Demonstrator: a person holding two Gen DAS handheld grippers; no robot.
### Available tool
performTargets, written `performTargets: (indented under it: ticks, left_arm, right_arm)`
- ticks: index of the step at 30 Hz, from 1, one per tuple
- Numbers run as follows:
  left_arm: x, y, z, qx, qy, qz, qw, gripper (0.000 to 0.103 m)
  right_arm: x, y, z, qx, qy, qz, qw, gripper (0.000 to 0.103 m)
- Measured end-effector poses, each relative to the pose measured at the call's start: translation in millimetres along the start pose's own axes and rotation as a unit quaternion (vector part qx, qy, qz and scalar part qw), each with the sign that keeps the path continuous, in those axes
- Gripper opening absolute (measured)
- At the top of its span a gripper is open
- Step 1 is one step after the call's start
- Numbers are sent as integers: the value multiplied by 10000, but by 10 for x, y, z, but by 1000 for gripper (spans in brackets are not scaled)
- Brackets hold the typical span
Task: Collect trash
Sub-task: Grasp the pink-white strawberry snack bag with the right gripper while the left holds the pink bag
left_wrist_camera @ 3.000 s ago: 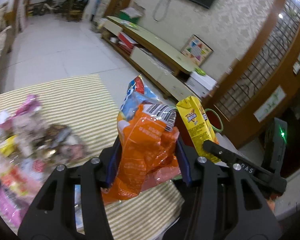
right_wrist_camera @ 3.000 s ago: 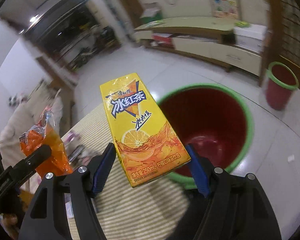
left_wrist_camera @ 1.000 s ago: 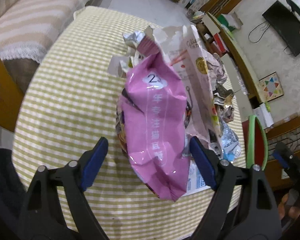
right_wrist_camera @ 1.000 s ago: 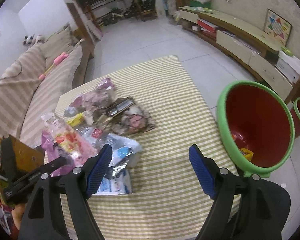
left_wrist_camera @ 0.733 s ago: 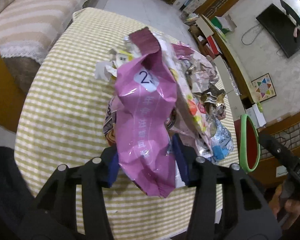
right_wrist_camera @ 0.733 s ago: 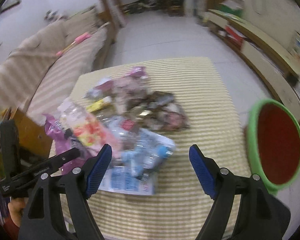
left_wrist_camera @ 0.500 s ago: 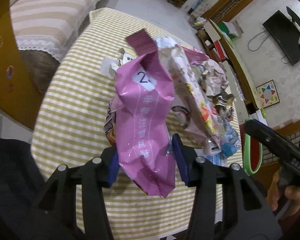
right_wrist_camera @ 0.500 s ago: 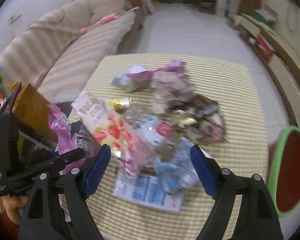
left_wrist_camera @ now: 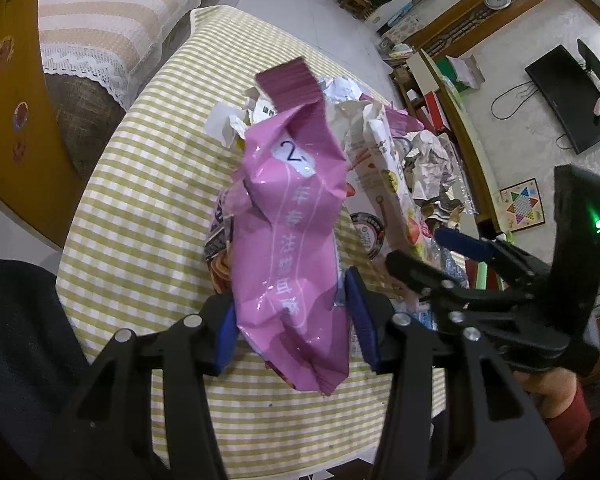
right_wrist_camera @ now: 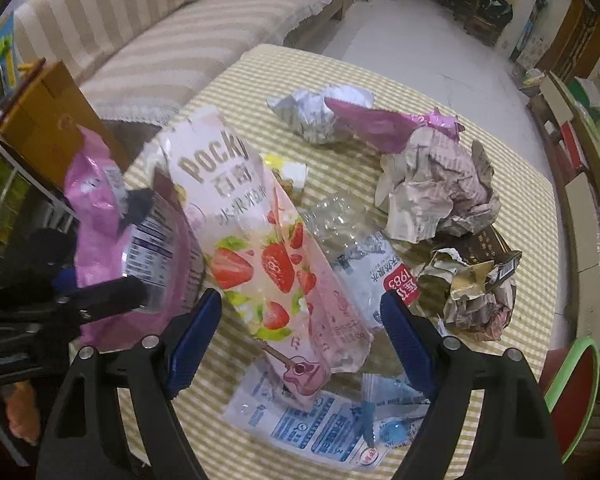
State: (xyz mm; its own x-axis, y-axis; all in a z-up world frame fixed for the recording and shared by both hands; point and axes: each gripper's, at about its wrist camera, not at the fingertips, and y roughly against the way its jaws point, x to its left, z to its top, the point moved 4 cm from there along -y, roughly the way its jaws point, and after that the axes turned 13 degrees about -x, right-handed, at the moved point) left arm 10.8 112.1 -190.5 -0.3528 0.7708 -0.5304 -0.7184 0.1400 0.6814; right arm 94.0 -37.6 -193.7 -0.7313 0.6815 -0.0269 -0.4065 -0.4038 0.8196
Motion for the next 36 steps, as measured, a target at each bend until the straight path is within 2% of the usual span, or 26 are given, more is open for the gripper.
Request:
performTargets:
  ticks: [1,2,3,4,7,8,9,18,26,36]
  left_arm:
    - [3,-3,1,3,8,-7,10000,47]
    - [3,-6,0,6,11,-15,10000,47]
    - [2,-9,-1,10,12,-22,10000,47]
    - [-4,-10,-3,13,13,-31,10000,47]
    - [-6,-7,-12,11,10,-42,10000,47]
    - [-2,-6,-10,12,28,-54,10000,47]
    - [-1,-5,-10,14,45,-62,10000,46]
    - [-65,23,30,-26,42,-160,9999,43]
    - [-311,77,78,-135,-223,-373,9990,43]
    - [-642,208,158,-296,-565,-651,9958,42]
  right_arm:
    - [4,-11,-20,3,3,-13,10000,73]
    - [12,-19,-36,8,12,-44,10000,60]
    - [8,-32,-54,16,27,-73,10000,53]
    - [3,-33,-64,0,-16,-36,10000,52]
    - [-13,27,-46,-105,-226,135,9996,36]
    - [-24,60,-33,-159,-302,190,9992,20]
    - [-50,119,-18,-234,-401,190,9987,11]
    - [-326,655,-28,-814,-1248,351,9882,10]
    - [-578,1111,-165,-1363,-1902,51,9722,10]
    - [-634,1260,-330,-1498,-2235,40,9631,10]
